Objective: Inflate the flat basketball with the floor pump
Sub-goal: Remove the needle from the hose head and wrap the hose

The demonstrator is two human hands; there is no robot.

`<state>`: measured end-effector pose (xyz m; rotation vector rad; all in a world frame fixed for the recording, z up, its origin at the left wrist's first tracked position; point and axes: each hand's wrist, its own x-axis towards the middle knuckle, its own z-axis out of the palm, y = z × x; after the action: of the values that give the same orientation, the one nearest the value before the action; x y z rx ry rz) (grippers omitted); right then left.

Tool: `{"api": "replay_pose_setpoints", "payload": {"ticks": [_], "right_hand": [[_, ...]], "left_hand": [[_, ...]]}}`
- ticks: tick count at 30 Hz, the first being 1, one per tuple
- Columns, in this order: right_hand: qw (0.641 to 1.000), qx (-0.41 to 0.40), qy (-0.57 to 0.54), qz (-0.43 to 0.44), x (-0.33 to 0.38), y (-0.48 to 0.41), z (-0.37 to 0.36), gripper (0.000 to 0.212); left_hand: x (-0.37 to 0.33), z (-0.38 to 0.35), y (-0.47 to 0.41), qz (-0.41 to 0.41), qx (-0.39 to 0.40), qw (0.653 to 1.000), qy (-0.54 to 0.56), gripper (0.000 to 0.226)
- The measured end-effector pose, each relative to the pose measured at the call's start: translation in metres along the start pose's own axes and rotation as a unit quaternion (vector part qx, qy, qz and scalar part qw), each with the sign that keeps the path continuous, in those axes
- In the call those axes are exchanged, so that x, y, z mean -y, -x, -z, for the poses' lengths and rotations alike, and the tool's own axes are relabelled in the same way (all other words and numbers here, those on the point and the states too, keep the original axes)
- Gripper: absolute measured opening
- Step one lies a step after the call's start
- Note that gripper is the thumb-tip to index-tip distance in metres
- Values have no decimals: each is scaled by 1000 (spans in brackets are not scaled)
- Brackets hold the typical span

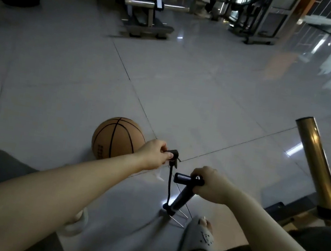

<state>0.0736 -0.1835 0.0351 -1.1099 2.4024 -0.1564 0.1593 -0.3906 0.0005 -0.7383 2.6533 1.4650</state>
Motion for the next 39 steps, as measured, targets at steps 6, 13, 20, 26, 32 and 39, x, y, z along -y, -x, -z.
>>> {"api": "replay_pose_setpoints", "payload": {"ticks": [6, 13, 20, 26, 32, 39], "right_hand": [[989, -84, -109, 48, 33, -16, 18, 42], [982, -172, -81, 5, 40, -43, 28, 32], [992, -99, -70, -25, 39, -54, 35, 35], [977, -6, -212, -29, 37, -59, 29, 18], [909, 97, -405, -13, 37, -53, 33, 18], [801, 128, -584, 3, 44, -49, 35, 61]], "left_hand": [[-27, 40, 3, -71, 49, 995, 56, 17], [-44, 54, -7, -67, 20, 994, 84, 16], [-45, 43, -20, -77, 36, 996, 37, 21], [-34, 37, -23, -97, 44, 994, 37, 18], [-31, 45, -19, -90, 69, 987, 114, 15], [-27, 56, -14, -103, 94, 976, 166, 15]]}}
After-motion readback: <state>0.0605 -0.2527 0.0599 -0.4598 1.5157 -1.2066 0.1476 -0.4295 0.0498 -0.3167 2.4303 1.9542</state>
